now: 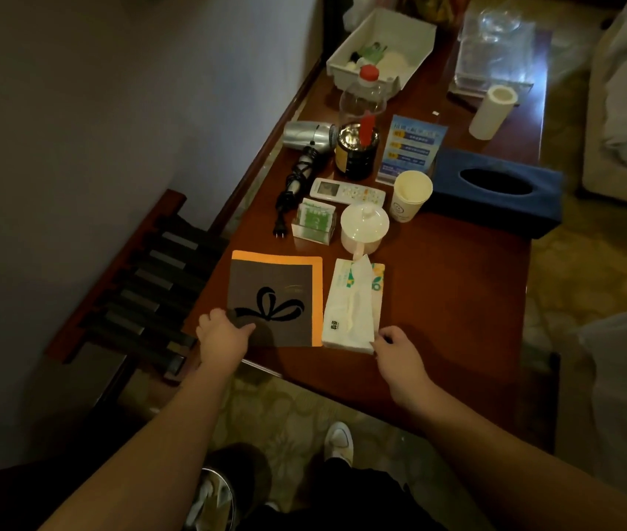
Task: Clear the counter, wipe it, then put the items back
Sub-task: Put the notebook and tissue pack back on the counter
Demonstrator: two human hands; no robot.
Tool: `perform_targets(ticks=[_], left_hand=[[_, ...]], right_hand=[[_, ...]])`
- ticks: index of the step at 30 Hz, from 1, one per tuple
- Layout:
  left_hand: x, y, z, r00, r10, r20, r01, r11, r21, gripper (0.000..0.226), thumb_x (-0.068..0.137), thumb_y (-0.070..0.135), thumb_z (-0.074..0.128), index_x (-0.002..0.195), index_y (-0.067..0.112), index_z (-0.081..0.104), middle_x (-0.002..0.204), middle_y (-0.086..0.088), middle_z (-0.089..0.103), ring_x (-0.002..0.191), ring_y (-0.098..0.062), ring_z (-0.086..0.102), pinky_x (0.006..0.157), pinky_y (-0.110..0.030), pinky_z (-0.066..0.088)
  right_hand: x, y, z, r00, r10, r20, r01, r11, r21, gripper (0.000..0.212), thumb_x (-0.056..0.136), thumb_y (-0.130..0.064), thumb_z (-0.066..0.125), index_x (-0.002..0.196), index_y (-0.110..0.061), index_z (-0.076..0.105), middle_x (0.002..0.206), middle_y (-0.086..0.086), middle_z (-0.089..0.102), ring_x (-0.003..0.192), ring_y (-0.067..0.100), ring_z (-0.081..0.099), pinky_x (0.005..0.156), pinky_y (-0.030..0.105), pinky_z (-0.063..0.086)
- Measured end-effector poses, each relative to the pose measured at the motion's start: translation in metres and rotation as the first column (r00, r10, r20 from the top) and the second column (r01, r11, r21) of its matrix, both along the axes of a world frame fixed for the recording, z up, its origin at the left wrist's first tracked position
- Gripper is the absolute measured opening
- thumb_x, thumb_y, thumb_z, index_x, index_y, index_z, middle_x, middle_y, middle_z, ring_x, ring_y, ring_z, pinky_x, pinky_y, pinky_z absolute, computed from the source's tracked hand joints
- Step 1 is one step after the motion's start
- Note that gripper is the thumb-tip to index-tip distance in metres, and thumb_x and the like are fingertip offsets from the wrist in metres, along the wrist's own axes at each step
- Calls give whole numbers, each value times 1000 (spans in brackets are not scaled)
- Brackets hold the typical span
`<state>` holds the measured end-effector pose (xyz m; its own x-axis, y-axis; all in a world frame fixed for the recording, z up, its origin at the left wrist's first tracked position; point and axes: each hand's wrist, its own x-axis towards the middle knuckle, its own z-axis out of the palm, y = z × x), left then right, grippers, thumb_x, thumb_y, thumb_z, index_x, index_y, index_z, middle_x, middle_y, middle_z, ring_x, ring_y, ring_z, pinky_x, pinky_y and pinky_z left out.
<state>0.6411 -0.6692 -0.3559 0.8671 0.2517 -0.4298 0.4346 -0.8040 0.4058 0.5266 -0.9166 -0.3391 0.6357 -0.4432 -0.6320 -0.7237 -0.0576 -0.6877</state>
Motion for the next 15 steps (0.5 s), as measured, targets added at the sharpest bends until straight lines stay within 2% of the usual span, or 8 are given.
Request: perform_targets(ticks=[1, 2, 4, 6, 8, 10, 13, 15], left_hand=[[-5, 1, 0, 999, 36, -4, -36, 997, -63, 66, 85, 29, 72, 138, 5, 39, 134, -14, 42, 121, -33, 44, 91, -43, 46], [-10, 1, -1, 997, 81, -9, -82, 987, -139, 65, 86, 26, 71, 139, 7, 38, 132, -12, 44, 115, -31, 49, 83, -39, 50], [-19, 4, -2, 988, 150, -25, -151, 953, -262, 62, 88, 25, 69, 138, 10, 36, 121, -9, 51, 98, -24, 56, 64, -29, 49], [-28, 8, -6, 984, 177, -36, -179, 928, -328, 60, 88, 27, 68, 137, 12, 36, 115, -6, 55, 91, -22, 58, 60, -29, 49], [-35, 12, -8, 973, 222, -57, -226, 882, -414, 56, 89, 24, 67, 135, 12, 38, 118, -7, 56, 95, -22, 60, 68, -34, 54], [-41, 15, -7, 956, 279, -91, -286, 815, -504, 43, 90, 20, 66, 127, 16, 44, 119, -9, 58, 99, -25, 62, 80, -45, 57], [-50, 18, 0, 926, 352, -136, -359, 712, -603, 28, 91, 18, 64, 111, 24, 47, 115, -6, 60, 99, -25, 64, 82, -48, 57], [-56, 20, 7, 900, 398, -176, -407, 628, -663, 25, 91, 16, 63, 112, 23, 50, 113, -5, 62, 98, -25, 65, 77, -44, 59]], right_hand=[[0, -1, 0, 1000, -21, 14, 20, 999, 35, 17, 98, -33, 48, 107, -19, 53, 93, 1, 61, 73, 13, 59, 55, 25, 50], [0, -2, 0, 998, -65, 22, 63, 992, 107, 15, 98, -32, 49, 106, -20, 52, 99, 0, 61, 84, 13, 61, 68, 29, 56], [1, -5, 1, 982, -187, 19, 172, 936, 305, 14, 96, -28, 55, 107, -21, 50, 111, 2, 59, 100, 16, 60, 85, 34, 54], [3, -9, 2, 968, -252, 17, 222, 880, 420, 30, 92, -25, 62, 114, -22, 43, 117, 5, 56, 105, 18, 60, 83, 32, 54], [5, -11, 2, 964, -265, 8, 231, 854, 467, 51, 87, -26, 68, 127, -27, 37, 117, 3, 56, 102, 16, 60, 76, 28, 53], [7, -12, 2, 975, -223, 3, 199, 873, 445, 66, 86, -24, 69, 140, -29, 31, 109, -4, 57, 96, 11, 59, 70, 25, 49], [10, -11, 0, 985, -173, 2, 157, 898, 410, 71, 87, -20, 67, 146, -28, 28, 116, -4, 57, 93, 10, 58, 67, 24, 47], [12, -10, 4, 984, -176, 1, 159, 892, 423, 71, 86, -20, 68, 146, -26, 30, 121, 1, 58, 98, 14, 60, 68, 26, 46]])
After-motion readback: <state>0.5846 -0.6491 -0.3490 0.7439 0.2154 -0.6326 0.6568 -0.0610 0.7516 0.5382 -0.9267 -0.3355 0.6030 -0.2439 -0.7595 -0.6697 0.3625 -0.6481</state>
